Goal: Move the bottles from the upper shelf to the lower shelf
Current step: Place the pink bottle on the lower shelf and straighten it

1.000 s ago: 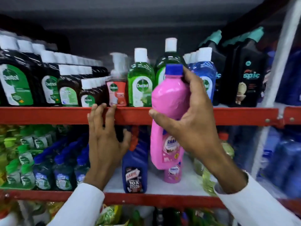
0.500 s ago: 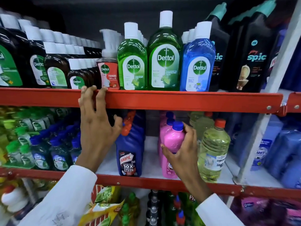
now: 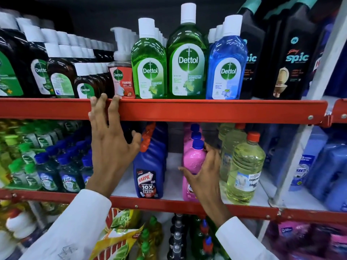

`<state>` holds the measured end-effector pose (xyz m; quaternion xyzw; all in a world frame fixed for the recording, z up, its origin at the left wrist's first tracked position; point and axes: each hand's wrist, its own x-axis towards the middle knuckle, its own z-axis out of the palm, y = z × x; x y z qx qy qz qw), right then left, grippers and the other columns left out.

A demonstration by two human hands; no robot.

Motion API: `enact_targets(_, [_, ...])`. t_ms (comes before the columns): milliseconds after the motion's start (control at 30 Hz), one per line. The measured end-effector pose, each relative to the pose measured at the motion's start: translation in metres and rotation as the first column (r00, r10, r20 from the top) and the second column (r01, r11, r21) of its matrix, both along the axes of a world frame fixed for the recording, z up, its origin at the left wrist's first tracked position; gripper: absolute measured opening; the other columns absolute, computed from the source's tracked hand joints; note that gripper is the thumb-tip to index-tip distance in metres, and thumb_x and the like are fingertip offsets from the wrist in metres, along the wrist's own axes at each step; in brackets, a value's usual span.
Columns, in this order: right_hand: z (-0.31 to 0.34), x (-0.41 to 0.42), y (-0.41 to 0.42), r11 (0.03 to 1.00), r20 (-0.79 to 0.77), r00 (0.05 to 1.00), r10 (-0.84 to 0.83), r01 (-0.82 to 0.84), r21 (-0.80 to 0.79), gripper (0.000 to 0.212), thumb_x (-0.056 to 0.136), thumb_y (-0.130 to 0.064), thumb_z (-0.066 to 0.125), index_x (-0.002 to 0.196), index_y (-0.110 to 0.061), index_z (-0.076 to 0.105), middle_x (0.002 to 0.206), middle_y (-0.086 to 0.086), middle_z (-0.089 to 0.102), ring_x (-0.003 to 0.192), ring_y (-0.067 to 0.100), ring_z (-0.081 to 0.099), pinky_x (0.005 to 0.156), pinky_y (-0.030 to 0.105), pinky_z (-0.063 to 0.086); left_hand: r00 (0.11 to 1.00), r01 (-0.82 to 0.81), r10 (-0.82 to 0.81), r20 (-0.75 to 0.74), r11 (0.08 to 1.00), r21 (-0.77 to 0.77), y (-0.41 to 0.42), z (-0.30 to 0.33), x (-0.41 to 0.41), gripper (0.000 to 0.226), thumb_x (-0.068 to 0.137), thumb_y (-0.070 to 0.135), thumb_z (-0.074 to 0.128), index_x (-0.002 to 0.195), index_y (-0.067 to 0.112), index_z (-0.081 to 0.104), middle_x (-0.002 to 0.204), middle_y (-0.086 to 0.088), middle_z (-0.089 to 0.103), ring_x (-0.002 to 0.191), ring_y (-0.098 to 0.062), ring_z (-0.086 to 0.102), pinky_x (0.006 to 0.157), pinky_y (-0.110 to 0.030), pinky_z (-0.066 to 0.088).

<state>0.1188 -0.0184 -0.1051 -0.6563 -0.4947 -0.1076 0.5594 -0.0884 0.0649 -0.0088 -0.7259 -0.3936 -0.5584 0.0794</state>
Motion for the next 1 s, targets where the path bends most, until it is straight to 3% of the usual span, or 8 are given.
enact_targets(133, [-0.012,0.006,-0.016,0.998,-0.022,1.000,0.021,-0.022,-0.064,0.114,0.063,-0.060,0.084,0.151,-0.011,0.032,0.152,0.011,0.038,0.141,0.026,0.036,0.115,0.029,0.028,0.977,0.117,-0.120,0.179,0.993,0.028,-0.028,-0.037,0.015,0.059,0.087,0.022,0.068,0.142,0.008,0.051,0.151,-0.018,0.039,0.151,-0.031,0.032,0.126,-0.040,0.033])
enact_targets(200, [-0.027,0.014,-0.030,0.996,-0.068,0.998,0.019,-0.025,-0.086,0.110,0.068,-0.067,0.077,0.153,-0.018,0.028,0.155,0.006,0.036,0.140,0.020,0.038,0.114,0.033,0.035,0.940,0.275,-0.264,0.217,0.961,-0.022,-0.050,-0.075,0.028,0.043,0.085,0.024,0.064,0.126,0.012,0.061,0.129,-0.006,0.052,0.126,-0.010,0.050,0.111,-0.018,0.039])
enact_targets(300, [-0.054,0.032,-0.047,0.987,-0.157,0.985,0.077,-0.097,-0.125,0.081,0.076,-0.047,0.069,0.145,-0.015,0.040,0.140,0.002,0.054,0.115,0.016,0.062,0.098,0.036,0.054,0.904,0.425,-0.382,0.193,0.852,-0.305,-0.074,-0.127,0.051,0.039,0.083,0.036,0.059,0.120,0.023,0.063,0.116,0.007,0.059,0.111,0.008,0.054,0.099,-0.007,0.043])
enact_targets(400, [-0.066,0.047,-0.051,0.923,-0.175,0.975,0.136,-0.189,-0.334,0.061,0.085,-0.017,0.066,0.142,-0.007,0.046,0.131,0.009,0.067,0.103,0.022,0.072,0.091,0.041,0.060,0.891,0.451,-0.402,0.212,0.721,-0.527,-0.068,-0.156,0.072,0.053,0.083,0.035,0.066,0.132,0.015,0.062,0.126,0.001,0.065,0.114,-0.011,0.064,0.104,-0.037,0.055])
enact_targets(467, [-0.069,0.053,-0.048,0.866,-0.143,0.970,0.196,-0.240,-0.439,0.053,0.089,-0.009,0.065,0.139,-0.007,0.051,0.120,0.007,0.074,0.096,0.016,0.075,0.088,0.031,0.061,0.893,0.424,-0.421,0.158,0.672,-0.608,-0.055,-0.162,0.082,0.055,0.087,0.033,0.072,0.137,0.014,0.060,0.131,-0.003,0.067,0.118,-0.019,0.066,0.104,-0.041,0.055])
enact_targets(667, [-0.069,0.065,-0.041,0.834,-0.172,0.950,0.262,-0.313,-0.455,0.042,0.090,-0.013,0.071,0.131,-0.012,0.063,0.111,0.000,0.078,0.096,0.009,0.075,0.087,0.022,0.060,0.878,0.375,-0.476,0.042,0.632,-0.679,-0.029,-0.173,0.096,0.047,0.087,0.036,0.078,0.128,0.019,0.064,0.116,0.001,0.079,0.092,-0.005,0.070,0.075,0.005,0.043])
enact_targets(833, [-0.072,0.063,-0.040,0.858,-0.139,0.964,0.228,-0.267,-0.439,0.035,0.091,-0.012,0.070,0.126,-0.013,0.066,0.114,0.003,0.078,0.101,0.013,0.074,0.092,0.031,0.059,0.902,0.345,-0.429,0.045,0.655,-0.672,-0.024,-0.177,0.099,0.047,0.084,0.040,0.082,0.121,0.017,0.067,0.113,-0.002,0.080,0.099,-0.017,0.075,0.090,-0.032,0.062])
enact_targets(1000, [-0.074,0.065,-0.039,0.865,-0.098,0.973,0.208,-0.229,-0.447,0.033,0.092,-0.014,0.069,0.125,-0.013,0.066,0.115,0.003,0.077,0.103,0.015,0.073,0.093,0.033,0.058,0.901,0.345,-0.430,0.064,0.619,-0.706,-0.023,-0.178,0.102,0.049,0.083,0.038,0.083,0.124,0.017,0.067,0.117,-0.002,0.079,0.102,-0.017,0.075,0.094,-0.039,0.062])
